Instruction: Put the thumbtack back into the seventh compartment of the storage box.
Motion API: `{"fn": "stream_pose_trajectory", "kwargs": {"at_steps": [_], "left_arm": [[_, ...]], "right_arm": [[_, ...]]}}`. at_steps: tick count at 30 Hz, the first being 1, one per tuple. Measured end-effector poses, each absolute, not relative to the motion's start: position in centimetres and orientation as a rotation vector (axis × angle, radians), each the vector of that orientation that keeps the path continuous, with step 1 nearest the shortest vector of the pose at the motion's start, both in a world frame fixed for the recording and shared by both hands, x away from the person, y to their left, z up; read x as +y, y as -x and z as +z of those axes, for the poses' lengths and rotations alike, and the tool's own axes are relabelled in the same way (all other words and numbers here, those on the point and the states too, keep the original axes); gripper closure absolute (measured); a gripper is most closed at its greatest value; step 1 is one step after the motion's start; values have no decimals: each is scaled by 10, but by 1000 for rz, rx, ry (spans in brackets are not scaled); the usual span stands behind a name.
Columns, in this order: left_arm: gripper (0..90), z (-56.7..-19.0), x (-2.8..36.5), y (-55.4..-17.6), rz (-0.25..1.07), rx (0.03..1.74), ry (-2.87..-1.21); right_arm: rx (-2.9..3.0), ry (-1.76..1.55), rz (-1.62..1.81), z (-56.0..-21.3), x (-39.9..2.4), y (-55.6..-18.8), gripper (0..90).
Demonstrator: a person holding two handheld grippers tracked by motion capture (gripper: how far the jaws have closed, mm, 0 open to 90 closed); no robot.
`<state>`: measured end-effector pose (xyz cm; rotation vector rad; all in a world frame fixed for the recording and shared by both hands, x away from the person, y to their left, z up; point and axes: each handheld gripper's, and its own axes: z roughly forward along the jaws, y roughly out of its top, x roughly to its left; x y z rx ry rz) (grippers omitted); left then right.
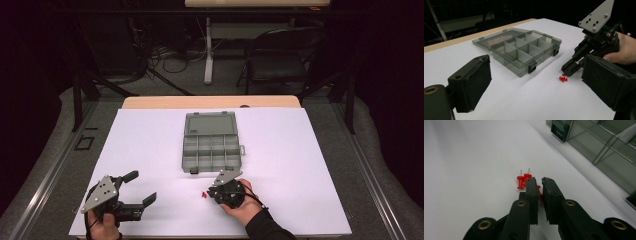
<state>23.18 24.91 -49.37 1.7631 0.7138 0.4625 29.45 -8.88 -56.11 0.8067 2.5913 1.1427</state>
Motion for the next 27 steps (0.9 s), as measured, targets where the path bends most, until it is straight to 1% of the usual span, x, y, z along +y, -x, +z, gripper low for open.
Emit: {"fn": "stream_pose_trajectory", "kwargs": {"at_steps": [4,11,17,27], "left_arm": [[87,-494,249,-232,463,713,-1763],[88,-493,249,-232,460,714,-1758],[88,-494,249,-231,464,717,-1761],[88,-494,249,-232,462,717,-1759]], "right_arm": [[2587,-809,1153,-560,-89,-294,835],[2553,-827,1198,-545,-95,-296,836],[2489,-860,1253,-527,-102,-306,835],[2444,-937,1251,-513,-107,-327,835]]}}
